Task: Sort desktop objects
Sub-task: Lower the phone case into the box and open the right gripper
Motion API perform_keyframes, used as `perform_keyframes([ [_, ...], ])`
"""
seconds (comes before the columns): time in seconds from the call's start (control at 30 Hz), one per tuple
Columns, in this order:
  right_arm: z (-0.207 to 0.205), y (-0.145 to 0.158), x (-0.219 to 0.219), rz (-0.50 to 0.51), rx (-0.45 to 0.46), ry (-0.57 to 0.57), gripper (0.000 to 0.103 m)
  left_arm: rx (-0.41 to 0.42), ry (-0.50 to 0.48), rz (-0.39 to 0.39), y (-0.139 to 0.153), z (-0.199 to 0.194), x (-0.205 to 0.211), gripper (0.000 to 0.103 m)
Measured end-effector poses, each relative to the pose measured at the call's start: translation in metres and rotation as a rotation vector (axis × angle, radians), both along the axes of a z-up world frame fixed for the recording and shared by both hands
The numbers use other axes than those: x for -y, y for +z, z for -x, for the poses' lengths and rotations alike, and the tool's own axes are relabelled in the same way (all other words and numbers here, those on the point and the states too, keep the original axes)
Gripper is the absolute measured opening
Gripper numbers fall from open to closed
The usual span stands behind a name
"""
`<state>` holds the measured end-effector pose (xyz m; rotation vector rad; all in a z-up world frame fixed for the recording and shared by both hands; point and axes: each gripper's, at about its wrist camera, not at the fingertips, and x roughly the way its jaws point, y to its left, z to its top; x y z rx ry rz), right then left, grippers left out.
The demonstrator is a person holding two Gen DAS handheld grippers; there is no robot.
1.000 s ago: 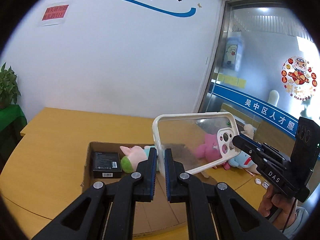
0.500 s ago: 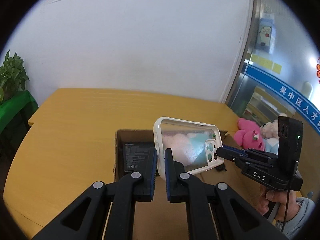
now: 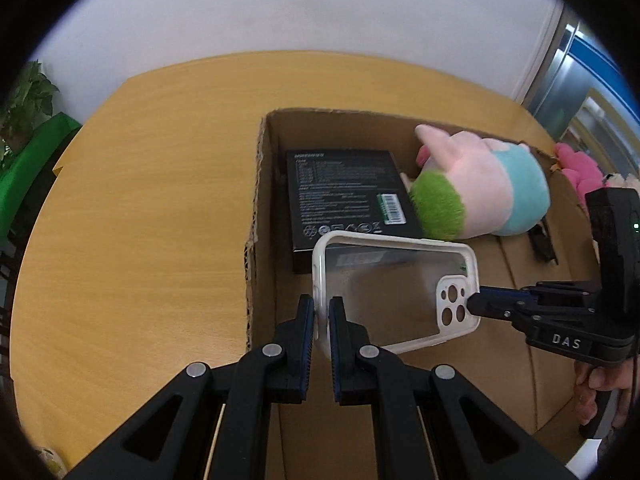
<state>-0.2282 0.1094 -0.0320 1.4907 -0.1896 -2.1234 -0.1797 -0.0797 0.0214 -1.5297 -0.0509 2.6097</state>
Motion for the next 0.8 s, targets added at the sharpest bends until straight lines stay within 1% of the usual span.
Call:
perform_keyframes([
  [0.07,0.003,-0.006,0.005,-0.004,0.040,0.015,0.012,0.040,0.009,0.034,-0.009,0.005,0.004,0.006],
  [0.13,0.004,-0.013,0.011,-0.016,0.069,0.027,0.012,0.046,0.004,0.089,-0.011,0.007,0.000,0.007],
  [0.17,0.004,-0.013,0.013,-0.021,0.063,0.026,0.012,0.055,0.004,0.113,-0.011,0.006,-0.002,0.007],
  [0.2,0.004,-0.012,0.014,-0.030,0.066,0.028,0.013,0.061,0.004,0.125,-0.011,0.006,-0.003,0.007],
  [0.3,0.002,-0.009,0.011,-0.028,0.080,0.025,0.016,0.057,0.006,0.124,-0.008,-0.001,-0.002,0.007],
  [0.33,-0.001,-0.005,0.008,-0.025,0.068,0.019,0.019,0.038,0.016,0.129,-0.004,-0.006,0.000,0.007],
  [0.37,-0.005,0.000,0.004,-0.019,0.049,0.013,0.029,0.014,0.023,0.130,0.001,-0.010,0.000,0.008],
  [0.4,-0.013,0.011,-0.003,-0.014,0.012,-0.003,0.035,-0.008,0.025,0.120,0.006,-0.016,0.002,0.009],
  [0.43,-0.020,0.022,-0.007,-0.014,-0.022,-0.017,0.048,-0.040,0.027,0.109,0.014,-0.025,0.004,0.013],
  [0.47,-0.031,0.038,-0.016,-0.017,-0.082,-0.040,0.062,-0.093,0.030,0.097,0.026,-0.040,0.005,0.020],
  [0.5,-0.043,0.055,-0.025,-0.020,-0.147,-0.064,0.069,-0.133,0.030,0.090,0.035,-0.050,0.006,0.024],
  [0.53,-0.059,0.072,-0.033,-0.022,-0.218,-0.092,0.085,-0.194,0.028,0.081,0.047,-0.065,0.005,0.032],
  [0.57,-0.082,0.093,-0.045,-0.029,-0.308,-0.129,0.099,-0.254,0.024,0.073,0.060,-0.082,0.003,0.044],
  [0.6,-0.100,0.107,-0.053,-0.041,-0.372,-0.158,0.103,-0.325,0.021,0.064,0.073,-0.100,-0.001,0.052],
  [0.63,-0.119,0.119,-0.059,-0.053,-0.431,-0.187,0.103,-0.401,0.019,0.054,0.085,-0.120,-0.005,0.070],
  [0.67,-0.140,0.129,-0.066,-0.070,-0.492,-0.218,0.103,-0.471,0.018,0.043,0.097,-0.138,-0.010,0.080],
  [0.73,-0.162,0.140,-0.062,-0.093,-0.543,-0.255,0.103,-0.572,0.003,0.011,0.112,-0.163,-0.022,0.080],
  [0.8,-0.185,0.141,-0.069,-0.101,-0.553,-0.288,0.103,-0.621,-0.028,-0.015,0.120,-0.179,-0.035,0.080],
])
